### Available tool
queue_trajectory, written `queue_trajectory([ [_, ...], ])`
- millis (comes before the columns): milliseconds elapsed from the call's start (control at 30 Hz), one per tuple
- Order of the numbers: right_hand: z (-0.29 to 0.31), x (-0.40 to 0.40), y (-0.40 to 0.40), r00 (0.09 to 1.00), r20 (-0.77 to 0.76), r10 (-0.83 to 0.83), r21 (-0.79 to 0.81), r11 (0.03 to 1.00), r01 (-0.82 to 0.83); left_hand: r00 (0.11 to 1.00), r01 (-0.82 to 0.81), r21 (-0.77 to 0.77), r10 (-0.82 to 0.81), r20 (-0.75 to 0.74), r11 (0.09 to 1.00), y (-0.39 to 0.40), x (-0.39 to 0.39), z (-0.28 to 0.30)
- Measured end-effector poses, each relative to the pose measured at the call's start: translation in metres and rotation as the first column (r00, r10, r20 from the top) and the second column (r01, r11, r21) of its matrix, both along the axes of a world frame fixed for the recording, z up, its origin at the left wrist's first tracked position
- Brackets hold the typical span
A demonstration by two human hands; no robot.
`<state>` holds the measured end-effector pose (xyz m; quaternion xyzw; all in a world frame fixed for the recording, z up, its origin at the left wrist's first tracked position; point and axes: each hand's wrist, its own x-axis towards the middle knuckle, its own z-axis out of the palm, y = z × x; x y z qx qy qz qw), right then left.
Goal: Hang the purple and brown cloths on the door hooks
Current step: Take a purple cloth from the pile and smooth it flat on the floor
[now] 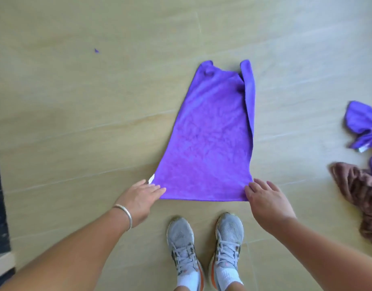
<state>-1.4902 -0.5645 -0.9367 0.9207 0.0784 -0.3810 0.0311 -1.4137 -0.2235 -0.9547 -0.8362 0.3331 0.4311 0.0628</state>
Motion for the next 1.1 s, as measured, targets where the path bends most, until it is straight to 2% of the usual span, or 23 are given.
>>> queue_trajectory([
  [133, 0.082, 0.049, -0.020, 0.996, 0.093, 0.001, 0.006, 1.000, -0.002, 0.988, -0.148, -0.028, 0.150, 0.045, 0.989, -0.012, 0.039, 0.081],
  [300, 0.183, 0.150, -0.036, 0.960, 0.279, -0.022, 0.004, 1.000, 0.022, 0.942, -0.290, -0.064, 0.296, 0.157, 0.955, -0.029, 0.129, 0.191],
  [500, 0.303, 0.264, -0.037, 0.827, 0.555, -0.089, 0.029, 0.996, 0.088, 0.839, -0.330, -0.146, 0.361, 0.408, 0.933, -0.037, 0.239, 0.328],
  [700, 0.396, 0.315, -0.027, 0.727, 0.680, -0.092, 0.041, 0.995, 0.088, 0.708, -0.349, -0.248, 0.428, 0.561, 0.904, -0.026, 0.286, 0.433],
  [800, 0.424, 0.316, -0.019, 0.730, 0.677, -0.093, 0.068, 0.996, 0.063, 0.678, -0.333, -0.264, 0.424, 0.600, 0.905, -0.015, 0.282, 0.461],
  [900, 0.433, 0.302, -0.011, 0.758, 0.646, -0.090, 0.094, 0.995, 0.039, 0.686, -0.346, -0.266, 0.436, 0.582, 0.900, -0.004, 0.263, 0.468],
  [1000, 0.419, 0.274, -0.006, 0.791, 0.607, -0.076, 0.107, 0.994, 0.013, 0.714, -0.334, -0.246, 0.415, 0.564, 0.910, 0.009, 0.229, 0.457],
  [1100, 0.384, 0.237, -0.004, 0.827, 0.556, -0.085, 0.141, 0.990, 0.007, 0.793, -0.242, -0.182, 0.303, 0.529, 0.953, 0.016, 0.187, 0.425],
])
